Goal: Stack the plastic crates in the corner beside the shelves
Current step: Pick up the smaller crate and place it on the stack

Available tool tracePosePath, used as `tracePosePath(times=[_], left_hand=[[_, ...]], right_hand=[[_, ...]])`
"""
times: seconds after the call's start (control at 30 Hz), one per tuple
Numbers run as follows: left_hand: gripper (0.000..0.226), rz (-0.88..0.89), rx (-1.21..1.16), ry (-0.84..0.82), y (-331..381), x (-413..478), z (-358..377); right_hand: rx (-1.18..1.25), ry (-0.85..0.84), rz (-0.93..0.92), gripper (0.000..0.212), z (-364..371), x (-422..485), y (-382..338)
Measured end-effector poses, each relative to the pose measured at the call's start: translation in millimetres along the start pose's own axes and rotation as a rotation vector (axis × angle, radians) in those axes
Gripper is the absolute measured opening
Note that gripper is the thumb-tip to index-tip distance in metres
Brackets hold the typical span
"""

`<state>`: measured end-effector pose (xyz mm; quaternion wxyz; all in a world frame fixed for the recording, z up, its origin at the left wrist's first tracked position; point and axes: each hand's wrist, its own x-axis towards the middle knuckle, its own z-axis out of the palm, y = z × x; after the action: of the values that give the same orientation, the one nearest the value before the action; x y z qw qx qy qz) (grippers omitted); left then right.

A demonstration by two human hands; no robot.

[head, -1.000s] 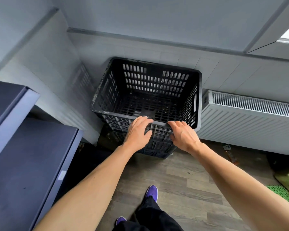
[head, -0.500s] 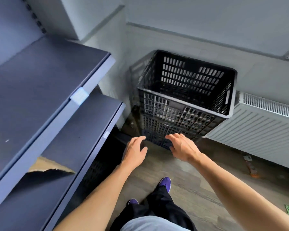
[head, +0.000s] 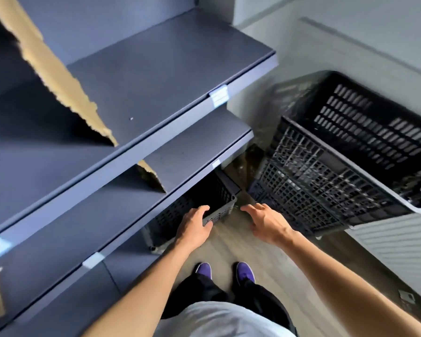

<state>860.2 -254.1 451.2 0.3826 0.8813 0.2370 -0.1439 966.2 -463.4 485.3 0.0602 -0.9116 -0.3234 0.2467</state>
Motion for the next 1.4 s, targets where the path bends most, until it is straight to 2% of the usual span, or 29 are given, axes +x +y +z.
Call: tracePosePath(times=[0.1,0.33,0.6,0.9,1.17,1.4], left_hand=[[0.049,-0.076,0.002,0.035,-8.9,-7.7,1.9],[0.05,-0.308,-0.028,0.109,-4.0,-34.1,55.5],[0.052,-0.443,-0.024,0.116,-4.6,-48.4,96.6],[0.053,-0.46,-0.041,0.097,-44.2,-24.9,125.3],[0.056,-0.424,-0.032,0.059,-93.6,4.0,167.4],[0.062,-0.353,0.06,0.116,-147.8,26.7,177.8]], right_hand=[[-0.006,-0.01,-0.053,0.056,2.1,11.0,2.3],[-0.054,-0.185,-0.237,0.057,18.3,36.9,35.2],[-0.048,-0.29,-0.265,0.056,39.3,59.1,58.6],[-0.059,-0.39,-0.237,0.055,93.4,88.6,75.6],[-0.041,-0.414,-0.202,0.053,160.2,110.8,72.3],[0.007,-0.374,-0.157,0.052,198.0,127.9,68.1]])
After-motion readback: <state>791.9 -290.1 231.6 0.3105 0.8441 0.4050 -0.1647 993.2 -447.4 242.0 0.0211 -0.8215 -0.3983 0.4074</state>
